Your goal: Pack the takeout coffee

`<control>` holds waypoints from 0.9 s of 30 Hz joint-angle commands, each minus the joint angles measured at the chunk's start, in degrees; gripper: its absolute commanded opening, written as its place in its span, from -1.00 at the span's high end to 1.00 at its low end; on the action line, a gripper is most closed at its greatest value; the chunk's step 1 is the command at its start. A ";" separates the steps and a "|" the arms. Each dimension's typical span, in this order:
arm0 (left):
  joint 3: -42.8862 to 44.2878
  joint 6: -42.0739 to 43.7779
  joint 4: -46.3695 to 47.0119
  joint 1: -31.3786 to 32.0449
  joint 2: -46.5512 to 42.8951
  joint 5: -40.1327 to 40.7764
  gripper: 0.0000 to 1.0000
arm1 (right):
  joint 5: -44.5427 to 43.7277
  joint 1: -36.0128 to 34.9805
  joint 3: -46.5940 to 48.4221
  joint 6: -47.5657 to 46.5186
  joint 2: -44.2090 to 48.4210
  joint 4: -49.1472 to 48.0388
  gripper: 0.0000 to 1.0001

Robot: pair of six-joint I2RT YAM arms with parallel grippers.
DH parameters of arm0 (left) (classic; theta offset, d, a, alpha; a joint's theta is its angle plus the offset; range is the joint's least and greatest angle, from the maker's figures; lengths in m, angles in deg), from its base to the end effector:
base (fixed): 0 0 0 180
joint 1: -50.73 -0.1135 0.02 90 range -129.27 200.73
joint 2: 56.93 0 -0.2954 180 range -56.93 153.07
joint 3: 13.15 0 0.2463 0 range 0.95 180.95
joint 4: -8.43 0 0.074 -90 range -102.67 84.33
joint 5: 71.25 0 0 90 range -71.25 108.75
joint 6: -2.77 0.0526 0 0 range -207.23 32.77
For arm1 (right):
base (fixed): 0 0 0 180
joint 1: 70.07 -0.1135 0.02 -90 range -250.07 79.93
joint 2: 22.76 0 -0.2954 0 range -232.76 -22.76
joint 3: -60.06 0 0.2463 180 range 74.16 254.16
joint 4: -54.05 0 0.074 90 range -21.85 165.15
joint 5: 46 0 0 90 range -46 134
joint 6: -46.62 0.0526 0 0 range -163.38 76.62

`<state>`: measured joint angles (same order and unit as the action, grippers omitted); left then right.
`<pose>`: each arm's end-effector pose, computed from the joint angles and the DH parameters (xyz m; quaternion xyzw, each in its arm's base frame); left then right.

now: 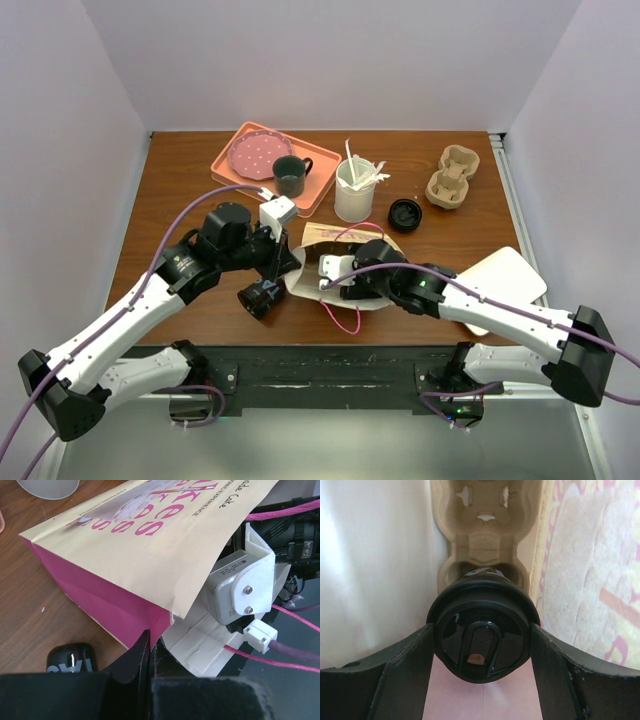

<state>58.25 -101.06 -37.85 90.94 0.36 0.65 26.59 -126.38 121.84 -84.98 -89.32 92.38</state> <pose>0.1454 -0.1443 0.3561 0.2713 0.8243 -0.3396 0.3628 0.1454 0.1898 0.2791 -0.6444 0.6409 -0.0874 0.4078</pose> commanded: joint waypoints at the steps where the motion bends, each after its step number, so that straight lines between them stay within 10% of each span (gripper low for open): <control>1: -1.49 -2.17 4.41 0.57 -1.75 -2.63 1.00 | 0.36 1.03 -1.36 0.29 2.49 -3.40 0.63; 27: -4.30 0.64 5.29 0.66 -2.72 -5.18 1.00 | -2.19 2.26 0.66 -0.31 -3.48 -10.25 0.66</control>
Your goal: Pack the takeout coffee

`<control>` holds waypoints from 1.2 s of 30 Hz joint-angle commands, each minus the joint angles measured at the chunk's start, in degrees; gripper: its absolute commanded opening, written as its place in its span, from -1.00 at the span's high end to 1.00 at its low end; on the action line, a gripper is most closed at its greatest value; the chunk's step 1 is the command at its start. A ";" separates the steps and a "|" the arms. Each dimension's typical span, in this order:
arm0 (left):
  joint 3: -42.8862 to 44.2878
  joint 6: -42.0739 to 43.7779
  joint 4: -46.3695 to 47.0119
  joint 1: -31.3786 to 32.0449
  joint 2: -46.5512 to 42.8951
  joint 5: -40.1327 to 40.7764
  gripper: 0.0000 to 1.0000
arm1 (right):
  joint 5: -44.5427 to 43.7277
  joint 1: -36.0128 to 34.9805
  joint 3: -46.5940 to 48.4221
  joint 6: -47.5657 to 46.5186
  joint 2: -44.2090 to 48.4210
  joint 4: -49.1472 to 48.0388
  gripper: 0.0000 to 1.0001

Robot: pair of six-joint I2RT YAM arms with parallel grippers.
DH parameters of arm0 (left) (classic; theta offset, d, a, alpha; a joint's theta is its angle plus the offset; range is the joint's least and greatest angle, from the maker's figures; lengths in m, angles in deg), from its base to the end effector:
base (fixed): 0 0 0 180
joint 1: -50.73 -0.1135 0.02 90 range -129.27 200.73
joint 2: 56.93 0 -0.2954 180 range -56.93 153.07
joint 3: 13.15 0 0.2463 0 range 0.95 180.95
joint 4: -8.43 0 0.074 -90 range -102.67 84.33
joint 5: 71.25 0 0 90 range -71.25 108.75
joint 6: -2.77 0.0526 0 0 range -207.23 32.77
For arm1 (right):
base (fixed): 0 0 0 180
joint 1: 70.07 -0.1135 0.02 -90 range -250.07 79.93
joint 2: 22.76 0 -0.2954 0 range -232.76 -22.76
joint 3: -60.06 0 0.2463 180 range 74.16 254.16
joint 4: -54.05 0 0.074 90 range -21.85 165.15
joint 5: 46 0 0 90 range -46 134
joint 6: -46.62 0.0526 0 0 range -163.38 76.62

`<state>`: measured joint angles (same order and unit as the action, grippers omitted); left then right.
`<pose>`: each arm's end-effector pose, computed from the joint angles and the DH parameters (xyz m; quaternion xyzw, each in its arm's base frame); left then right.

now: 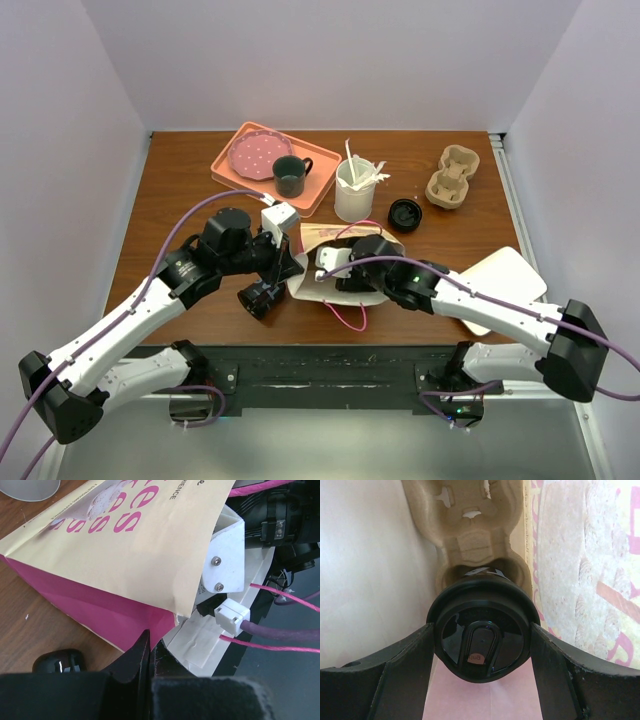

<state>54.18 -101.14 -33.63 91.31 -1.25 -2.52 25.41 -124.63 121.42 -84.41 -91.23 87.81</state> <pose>0.1401 -0.1451 0.3449 0.2859 0.8088 -0.3660 0.3609 0.1584 0.1937 0.2768 -0.6197 0.6527 -0.0975 0.4247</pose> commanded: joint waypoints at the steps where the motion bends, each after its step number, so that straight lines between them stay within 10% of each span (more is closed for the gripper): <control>1: -0.23 0.82 1.16 0.29 -1.01 -2.19 1.00 | -0.84 0.60 0.99 -1.06 -1.84 -6.03 0.66; 36: -0.76 -1.47 0.02 0.20 -1.45 -2.28 1.00 | 3.91 4.12 -4.28 2.46 -4.22 -17.55 0.63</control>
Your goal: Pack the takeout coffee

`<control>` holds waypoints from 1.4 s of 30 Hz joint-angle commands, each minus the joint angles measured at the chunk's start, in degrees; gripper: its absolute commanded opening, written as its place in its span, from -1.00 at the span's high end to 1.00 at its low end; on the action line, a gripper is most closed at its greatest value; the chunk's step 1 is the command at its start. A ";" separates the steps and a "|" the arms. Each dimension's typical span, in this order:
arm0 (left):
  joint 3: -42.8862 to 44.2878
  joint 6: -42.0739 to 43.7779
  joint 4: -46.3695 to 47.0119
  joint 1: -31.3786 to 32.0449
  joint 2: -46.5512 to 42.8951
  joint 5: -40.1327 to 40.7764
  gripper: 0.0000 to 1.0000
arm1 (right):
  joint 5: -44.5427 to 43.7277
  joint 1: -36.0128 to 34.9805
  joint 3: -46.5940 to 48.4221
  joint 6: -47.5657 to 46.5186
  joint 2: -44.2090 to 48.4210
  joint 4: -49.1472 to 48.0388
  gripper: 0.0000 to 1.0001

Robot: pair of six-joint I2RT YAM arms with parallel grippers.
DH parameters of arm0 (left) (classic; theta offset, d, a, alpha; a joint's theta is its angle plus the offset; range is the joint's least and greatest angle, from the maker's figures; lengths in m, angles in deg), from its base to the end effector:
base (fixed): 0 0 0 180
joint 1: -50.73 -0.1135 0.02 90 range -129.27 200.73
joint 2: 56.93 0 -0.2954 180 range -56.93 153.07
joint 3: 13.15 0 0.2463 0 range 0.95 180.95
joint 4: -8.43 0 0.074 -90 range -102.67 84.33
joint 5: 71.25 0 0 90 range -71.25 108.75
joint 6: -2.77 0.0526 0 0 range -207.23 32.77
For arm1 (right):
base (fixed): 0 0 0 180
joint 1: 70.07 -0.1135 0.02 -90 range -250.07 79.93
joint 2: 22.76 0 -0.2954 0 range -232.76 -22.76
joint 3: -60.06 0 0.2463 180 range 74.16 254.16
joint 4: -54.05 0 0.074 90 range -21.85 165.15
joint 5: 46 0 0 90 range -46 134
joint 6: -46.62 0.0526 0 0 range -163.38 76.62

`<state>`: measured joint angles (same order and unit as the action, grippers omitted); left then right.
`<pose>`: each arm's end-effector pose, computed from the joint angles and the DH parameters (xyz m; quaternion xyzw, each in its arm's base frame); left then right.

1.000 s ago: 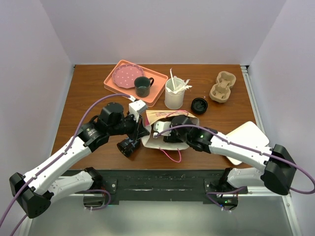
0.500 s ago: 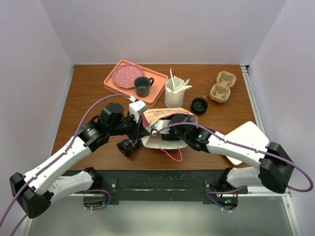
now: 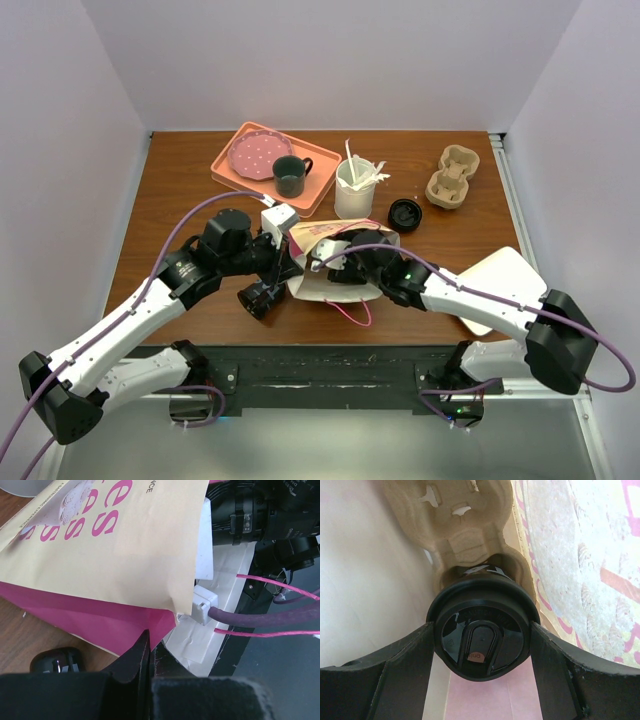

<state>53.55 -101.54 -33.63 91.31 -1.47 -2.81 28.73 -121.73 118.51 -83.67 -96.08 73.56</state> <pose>0.1391 -0.1446 0.3419 0.2841 0.8109 -0.3679 0.3555 0.1822 0.2081 0.2628 -0.5873 0.6538 -0.0711 0.4718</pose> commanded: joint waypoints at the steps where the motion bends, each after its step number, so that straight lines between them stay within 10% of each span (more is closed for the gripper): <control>1: -0.13 -1.16 0.02 0.20 -1.23 -1.99 1.00 | 0.85 1.56 -1.73 1.62 0.46 -3.39 0.62; 42: 1.36 -2.75 -0.60 0.29 -0.27 -2.17 1.00 | -3.72 2.53 4.15 2.06 -8.95 -5.59 0.11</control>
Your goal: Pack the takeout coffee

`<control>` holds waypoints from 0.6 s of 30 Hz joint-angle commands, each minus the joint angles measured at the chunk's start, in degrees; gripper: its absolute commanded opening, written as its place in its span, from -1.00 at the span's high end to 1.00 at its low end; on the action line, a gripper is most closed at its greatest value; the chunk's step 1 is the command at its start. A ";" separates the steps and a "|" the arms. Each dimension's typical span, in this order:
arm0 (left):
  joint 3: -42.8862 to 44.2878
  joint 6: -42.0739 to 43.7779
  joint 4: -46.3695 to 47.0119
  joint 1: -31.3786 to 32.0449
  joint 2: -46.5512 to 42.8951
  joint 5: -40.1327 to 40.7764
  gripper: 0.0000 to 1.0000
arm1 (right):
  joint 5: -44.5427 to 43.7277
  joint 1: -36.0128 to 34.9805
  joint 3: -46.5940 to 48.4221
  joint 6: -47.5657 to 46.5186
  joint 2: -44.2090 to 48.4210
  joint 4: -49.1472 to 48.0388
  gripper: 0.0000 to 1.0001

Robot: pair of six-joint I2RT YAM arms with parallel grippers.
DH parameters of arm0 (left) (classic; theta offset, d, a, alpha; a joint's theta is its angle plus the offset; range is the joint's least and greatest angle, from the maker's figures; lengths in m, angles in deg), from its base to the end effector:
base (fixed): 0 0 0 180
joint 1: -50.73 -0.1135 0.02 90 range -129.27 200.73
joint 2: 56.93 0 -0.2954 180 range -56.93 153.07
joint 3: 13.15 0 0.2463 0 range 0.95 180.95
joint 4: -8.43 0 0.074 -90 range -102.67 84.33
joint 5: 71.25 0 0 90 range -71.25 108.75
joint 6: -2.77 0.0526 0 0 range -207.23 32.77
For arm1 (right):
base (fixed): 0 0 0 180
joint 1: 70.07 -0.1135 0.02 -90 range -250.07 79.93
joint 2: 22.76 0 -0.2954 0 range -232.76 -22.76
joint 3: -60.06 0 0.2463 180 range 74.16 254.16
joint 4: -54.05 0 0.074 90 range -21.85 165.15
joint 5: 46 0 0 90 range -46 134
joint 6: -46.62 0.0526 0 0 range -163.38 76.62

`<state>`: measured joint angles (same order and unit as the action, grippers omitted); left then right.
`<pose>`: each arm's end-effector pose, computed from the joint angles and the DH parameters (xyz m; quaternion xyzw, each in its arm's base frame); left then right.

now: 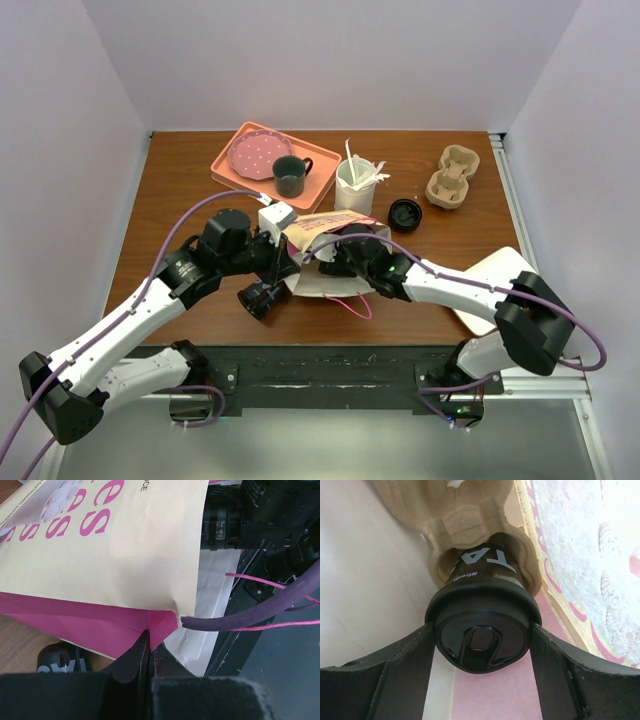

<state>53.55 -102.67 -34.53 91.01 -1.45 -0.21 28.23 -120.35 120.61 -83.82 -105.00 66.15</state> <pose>0.1411 -0.1420 0.3397 0.2636 0.8242 -0.3516 0.3573 0.2107 0.2313 0.2459 -0.5763 0.6599 -0.0805 0.4753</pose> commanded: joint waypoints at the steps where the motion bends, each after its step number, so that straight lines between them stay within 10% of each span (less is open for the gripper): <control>1: 1.54 -1.52 0.12 0.51 -0.11 -4.77 1.00 | -3.13 1.15 2.23 2.13 0.32 3.74 0.09; 18: 6.37 -2.31 -0.93 0.51 1.12 -5.56 1.00 | -2.78 1.15 3.55 4.23 11.21 16.49 -0.45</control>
<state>56.54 -103.35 -34.64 91.05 -0.25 -2.79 27.99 -119.85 121.84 -81.22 -97.04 78.98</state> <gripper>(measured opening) 0.015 0.727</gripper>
